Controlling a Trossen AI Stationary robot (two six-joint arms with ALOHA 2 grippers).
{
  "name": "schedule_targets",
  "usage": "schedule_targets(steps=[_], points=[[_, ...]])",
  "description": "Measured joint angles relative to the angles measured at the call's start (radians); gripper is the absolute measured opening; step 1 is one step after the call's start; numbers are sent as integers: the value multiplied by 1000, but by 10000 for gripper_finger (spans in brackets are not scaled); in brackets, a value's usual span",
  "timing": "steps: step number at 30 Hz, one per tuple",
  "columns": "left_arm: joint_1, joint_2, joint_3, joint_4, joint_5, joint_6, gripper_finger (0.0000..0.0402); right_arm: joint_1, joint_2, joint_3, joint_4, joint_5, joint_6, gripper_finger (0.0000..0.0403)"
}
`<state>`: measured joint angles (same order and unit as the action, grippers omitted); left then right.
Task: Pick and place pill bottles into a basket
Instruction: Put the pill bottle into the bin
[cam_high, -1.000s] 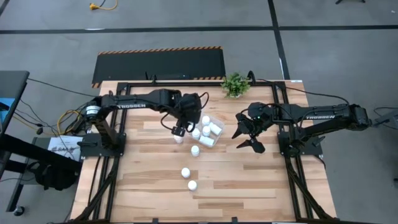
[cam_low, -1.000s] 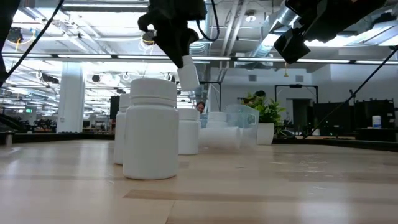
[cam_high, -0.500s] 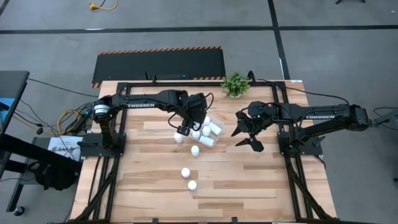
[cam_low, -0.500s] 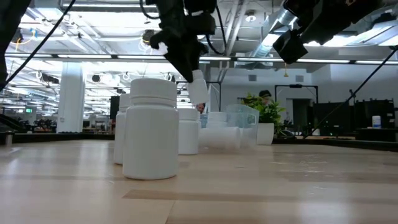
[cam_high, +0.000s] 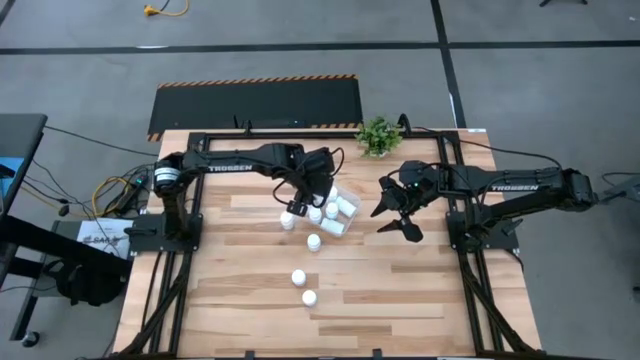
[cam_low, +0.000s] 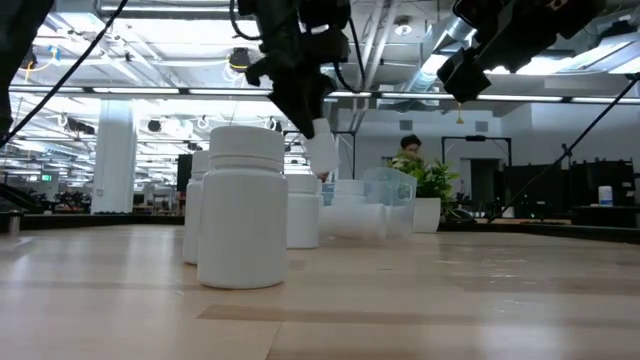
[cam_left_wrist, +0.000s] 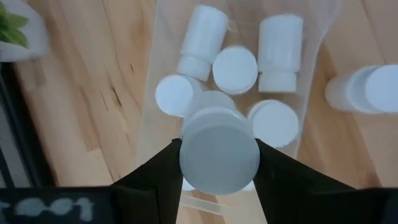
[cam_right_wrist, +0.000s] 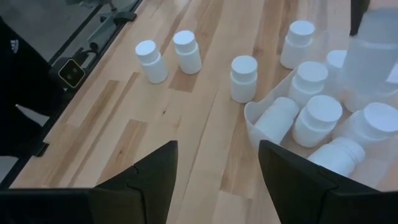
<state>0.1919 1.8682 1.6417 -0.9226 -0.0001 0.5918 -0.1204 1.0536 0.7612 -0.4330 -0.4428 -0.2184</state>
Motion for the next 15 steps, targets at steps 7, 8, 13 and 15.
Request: schedule_targets(steps=[7, 8, 13, 15], points=[[-1, 44, -2, -15, -1, 15, 155, 0, 0, 0, 1, 0, 0, 218], [-1, 49, -2, -11, -1, 18, 155, 0, 0, 0, 1, 0, 0, 218], [0, 50, -2, -3, -6, 34, 155, 0, 0, 0, 1, 0, 0, 218], [0, 50, -2, -3, -8, 37, 155, 0, 0, 0, 1, 0, 0, 218]])
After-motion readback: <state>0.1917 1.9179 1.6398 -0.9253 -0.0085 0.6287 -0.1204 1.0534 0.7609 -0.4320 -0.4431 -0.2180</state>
